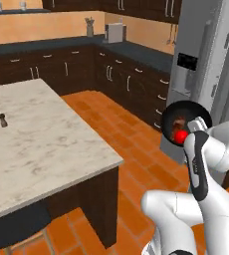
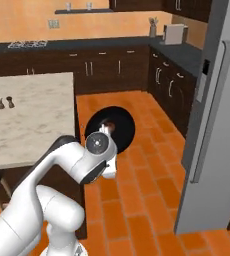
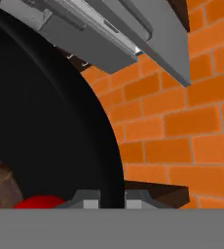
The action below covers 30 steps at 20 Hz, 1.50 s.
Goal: Pick the chicken drumstick and tomato from their plates and place them in the bowl. Then put the bowl in the fridge.
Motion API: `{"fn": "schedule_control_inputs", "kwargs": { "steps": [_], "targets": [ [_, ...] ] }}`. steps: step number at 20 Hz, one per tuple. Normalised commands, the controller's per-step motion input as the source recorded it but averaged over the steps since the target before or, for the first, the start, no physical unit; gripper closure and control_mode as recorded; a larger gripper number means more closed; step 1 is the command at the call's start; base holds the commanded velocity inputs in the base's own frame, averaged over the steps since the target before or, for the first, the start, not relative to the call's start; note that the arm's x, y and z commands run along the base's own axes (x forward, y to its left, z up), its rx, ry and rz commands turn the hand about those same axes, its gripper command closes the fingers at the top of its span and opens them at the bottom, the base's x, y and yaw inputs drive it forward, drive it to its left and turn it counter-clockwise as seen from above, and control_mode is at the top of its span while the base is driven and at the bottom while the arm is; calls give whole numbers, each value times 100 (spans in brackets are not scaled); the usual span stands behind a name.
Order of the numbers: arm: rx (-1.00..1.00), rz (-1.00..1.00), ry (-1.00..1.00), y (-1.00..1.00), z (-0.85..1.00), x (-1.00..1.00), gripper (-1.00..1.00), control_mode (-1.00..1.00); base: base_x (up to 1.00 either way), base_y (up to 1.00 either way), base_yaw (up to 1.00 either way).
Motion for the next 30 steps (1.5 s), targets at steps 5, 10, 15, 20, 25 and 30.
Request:
{"fn": "schedule_control_inputs", "kwargs": {
  "steps": [5,10,15,20,25,30],
  "targets": [
    [0,0,0,0,0,0,100,100,44,-74,59],
    [0,0,0,0,0,0,100,100,86,-78,50],
    [0,0,0,0,0,0,100,100,100,-76,26],
    [0,0,0,0,0,0,100,100,100,-58,6],
    [0,0,0,0,0,0,100,100,100,-49,5],
    [0,0,0,0,0,0,100,100,100,-34,-7]
  ]
}}
